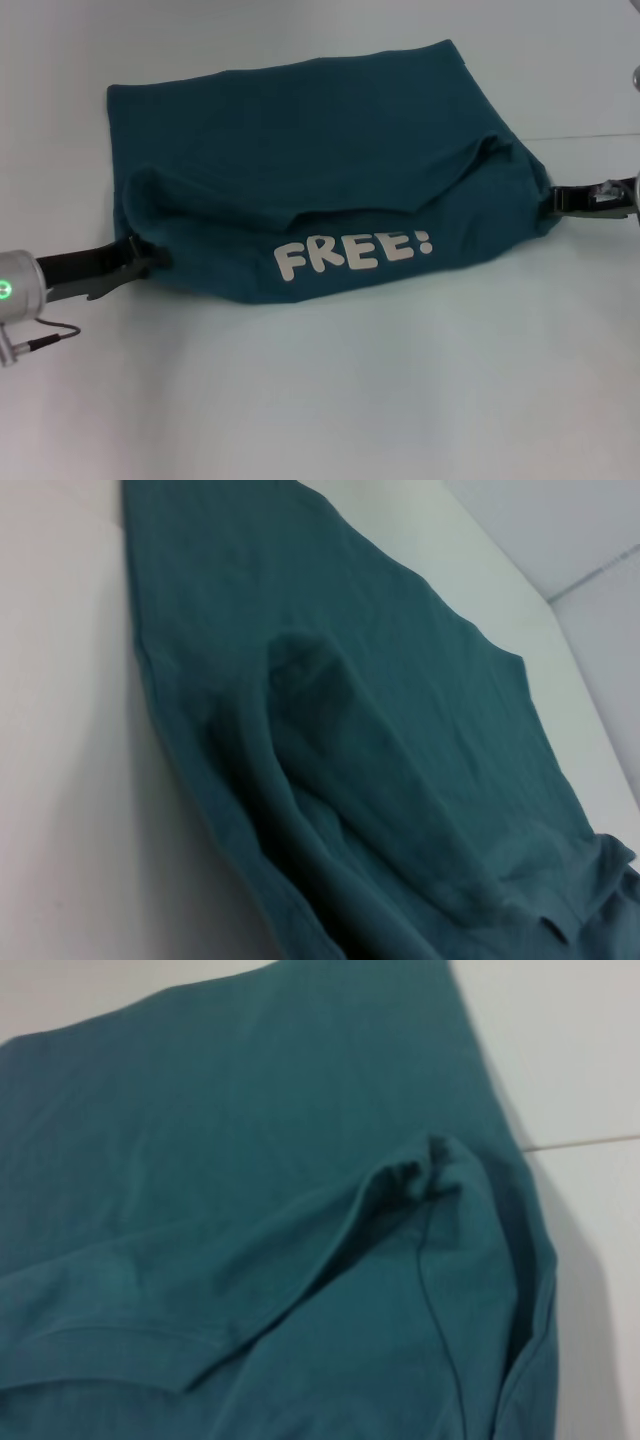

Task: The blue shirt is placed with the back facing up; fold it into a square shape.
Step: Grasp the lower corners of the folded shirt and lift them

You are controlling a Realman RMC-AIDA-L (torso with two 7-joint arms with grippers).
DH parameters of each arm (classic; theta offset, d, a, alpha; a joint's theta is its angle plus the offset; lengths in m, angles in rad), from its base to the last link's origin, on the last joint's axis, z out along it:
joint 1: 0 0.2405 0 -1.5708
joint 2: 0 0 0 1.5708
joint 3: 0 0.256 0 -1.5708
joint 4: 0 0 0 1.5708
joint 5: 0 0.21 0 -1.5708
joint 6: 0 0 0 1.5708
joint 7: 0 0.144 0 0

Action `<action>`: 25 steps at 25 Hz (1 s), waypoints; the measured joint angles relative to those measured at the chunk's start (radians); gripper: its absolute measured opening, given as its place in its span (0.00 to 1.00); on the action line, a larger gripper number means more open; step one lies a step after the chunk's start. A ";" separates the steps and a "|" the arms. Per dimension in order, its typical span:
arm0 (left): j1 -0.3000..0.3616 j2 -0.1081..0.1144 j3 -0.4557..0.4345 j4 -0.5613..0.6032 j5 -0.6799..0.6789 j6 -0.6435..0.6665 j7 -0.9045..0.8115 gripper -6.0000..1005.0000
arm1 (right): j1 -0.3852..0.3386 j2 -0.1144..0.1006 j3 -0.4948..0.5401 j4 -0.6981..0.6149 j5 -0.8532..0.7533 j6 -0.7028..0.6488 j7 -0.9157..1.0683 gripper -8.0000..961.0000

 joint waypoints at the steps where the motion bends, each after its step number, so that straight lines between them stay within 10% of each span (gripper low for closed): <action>1: 0.005 0.005 0.000 0.010 0.000 0.025 0.002 0.03 | -0.010 0.002 0.005 -0.029 0.000 -0.043 0.002 0.04; 25: 0.162 0.008 -0.116 0.313 0.376 0.651 -0.003 0.03 | -0.162 -0.049 0.009 -0.221 -0.044 -0.829 0.015 0.04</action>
